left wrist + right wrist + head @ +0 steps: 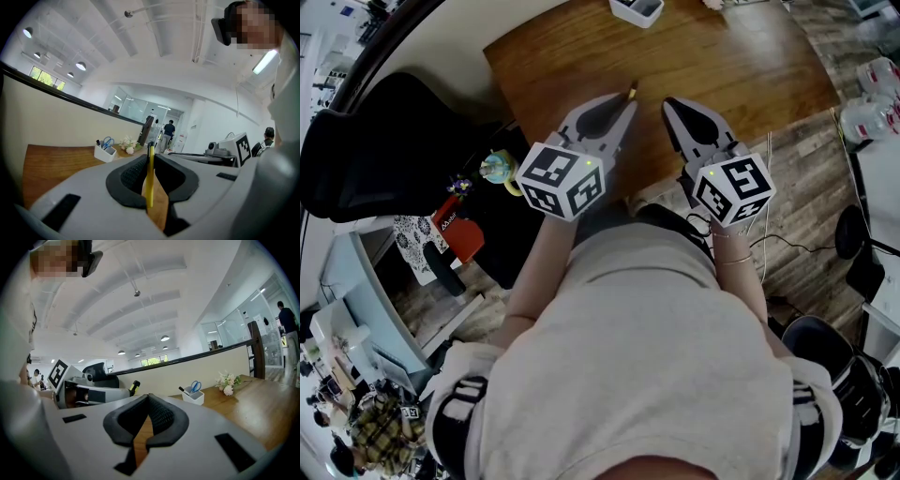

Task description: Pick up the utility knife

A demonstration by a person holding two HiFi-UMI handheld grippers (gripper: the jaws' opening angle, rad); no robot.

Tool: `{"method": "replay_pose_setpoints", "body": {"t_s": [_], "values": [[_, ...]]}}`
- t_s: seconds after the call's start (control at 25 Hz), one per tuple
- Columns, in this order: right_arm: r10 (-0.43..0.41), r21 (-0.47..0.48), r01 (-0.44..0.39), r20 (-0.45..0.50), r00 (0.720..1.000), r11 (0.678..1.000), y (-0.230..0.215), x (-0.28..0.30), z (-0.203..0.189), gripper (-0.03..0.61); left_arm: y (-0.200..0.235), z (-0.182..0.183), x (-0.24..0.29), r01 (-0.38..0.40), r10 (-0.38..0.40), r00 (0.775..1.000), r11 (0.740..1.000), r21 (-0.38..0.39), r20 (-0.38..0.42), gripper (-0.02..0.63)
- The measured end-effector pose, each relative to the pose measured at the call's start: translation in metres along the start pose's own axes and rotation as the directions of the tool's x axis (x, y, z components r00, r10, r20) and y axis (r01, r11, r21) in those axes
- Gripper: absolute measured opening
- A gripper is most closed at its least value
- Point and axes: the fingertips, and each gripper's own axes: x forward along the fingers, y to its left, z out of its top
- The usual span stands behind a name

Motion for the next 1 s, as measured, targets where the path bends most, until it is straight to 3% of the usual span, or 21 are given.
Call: {"method": "replay_pose_setpoints", "body": {"t_s": [1.0], "values": [[0.01, -0.013, -0.01, -0.007, 1.0, 1.0, 0.012, -0.004, -0.002, 0.009, 0.0, -0.007, -0.012, 0.001, -0.002, 1.0, 0.999, -0.032, -0.012, 0.071]]}}
